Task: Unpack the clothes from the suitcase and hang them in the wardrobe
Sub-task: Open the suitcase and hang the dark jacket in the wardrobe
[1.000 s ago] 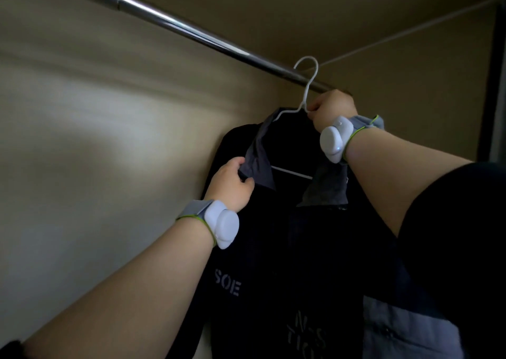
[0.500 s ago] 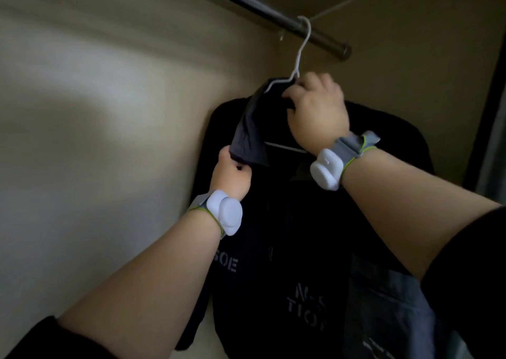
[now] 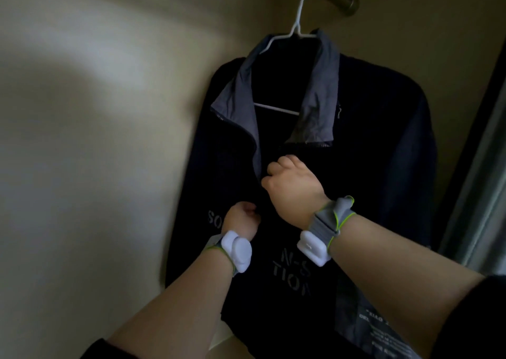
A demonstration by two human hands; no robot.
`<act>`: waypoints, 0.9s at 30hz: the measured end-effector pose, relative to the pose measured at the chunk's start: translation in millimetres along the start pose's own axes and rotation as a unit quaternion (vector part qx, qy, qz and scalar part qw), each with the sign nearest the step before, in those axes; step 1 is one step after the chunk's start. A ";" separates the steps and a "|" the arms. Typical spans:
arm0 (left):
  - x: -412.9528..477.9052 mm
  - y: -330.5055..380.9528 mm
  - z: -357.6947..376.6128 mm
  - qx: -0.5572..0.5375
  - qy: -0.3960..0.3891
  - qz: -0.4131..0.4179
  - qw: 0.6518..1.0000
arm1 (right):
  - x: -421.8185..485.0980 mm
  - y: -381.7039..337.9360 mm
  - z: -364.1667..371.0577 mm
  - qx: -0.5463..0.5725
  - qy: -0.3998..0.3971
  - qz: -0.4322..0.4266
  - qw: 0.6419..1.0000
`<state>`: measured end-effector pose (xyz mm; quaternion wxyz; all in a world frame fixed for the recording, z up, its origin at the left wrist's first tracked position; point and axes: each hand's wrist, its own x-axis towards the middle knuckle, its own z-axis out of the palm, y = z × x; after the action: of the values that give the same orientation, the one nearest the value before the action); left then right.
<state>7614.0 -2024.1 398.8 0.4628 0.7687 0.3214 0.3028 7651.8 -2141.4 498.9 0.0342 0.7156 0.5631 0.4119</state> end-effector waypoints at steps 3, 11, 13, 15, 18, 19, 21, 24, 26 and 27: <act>-7.3 -7.9 6.6 0.006 -0.013 -0.012 1.000 | -14.3 -9.1 5.2 0.041 -0.042 0.005 0.998; -0.2 1.9 11.6 0.137 -0.003 -0.005 0.991 | -30.1 -17.6 9.2 0.130 -0.113 0.072 0.982; 1.6 3.5 9.2 0.166 -0.017 -0.007 0.986 | -28.8 -17.3 12.5 0.158 -0.141 0.071 0.975; 3.6 2.5 9.0 0.153 -0.032 -0.007 0.988 | -27.5 -19.8 18.5 0.168 -0.160 0.090 0.969; 0.4 -2.4 6.3 0.060 -0.030 -0.022 0.998 | -24.1 -24.1 33.9 0.159 -0.162 0.118 0.967; -1.7 -3.9 4.8 0.008 -0.024 -0.029 0.999 | -23.4 -25.1 39.4 0.165 -0.166 0.111 0.966; -10.6 -5.5 -2.1 -0.088 -0.011 -0.050 0.995 | -21.8 -27.4 47.7 0.171 -0.167 0.093 0.967; -27.8 -9.2 -11.8 -0.189 -0.008 -0.048 0.981 | -23.3 -34.5 54.9 0.122 -0.147 0.061 0.980; -37.6 -12.5 -17.6 -0.229 -0.010 -0.039 0.973 | -23.7 -44.0 58.8 0.104 -0.113 0.040 0.987; -41.0 -15.0 -20.7 -0.240 -0.013 -0.036 0.970 | -22.8 -49.3 59.4 0.102 -0.088 0.035 0.990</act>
<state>7570.0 -2039.8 386.4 0.6483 0.6273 0.2604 0.3441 7650.2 -2117.8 421.9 -0.0039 0.7679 0.5721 0.2881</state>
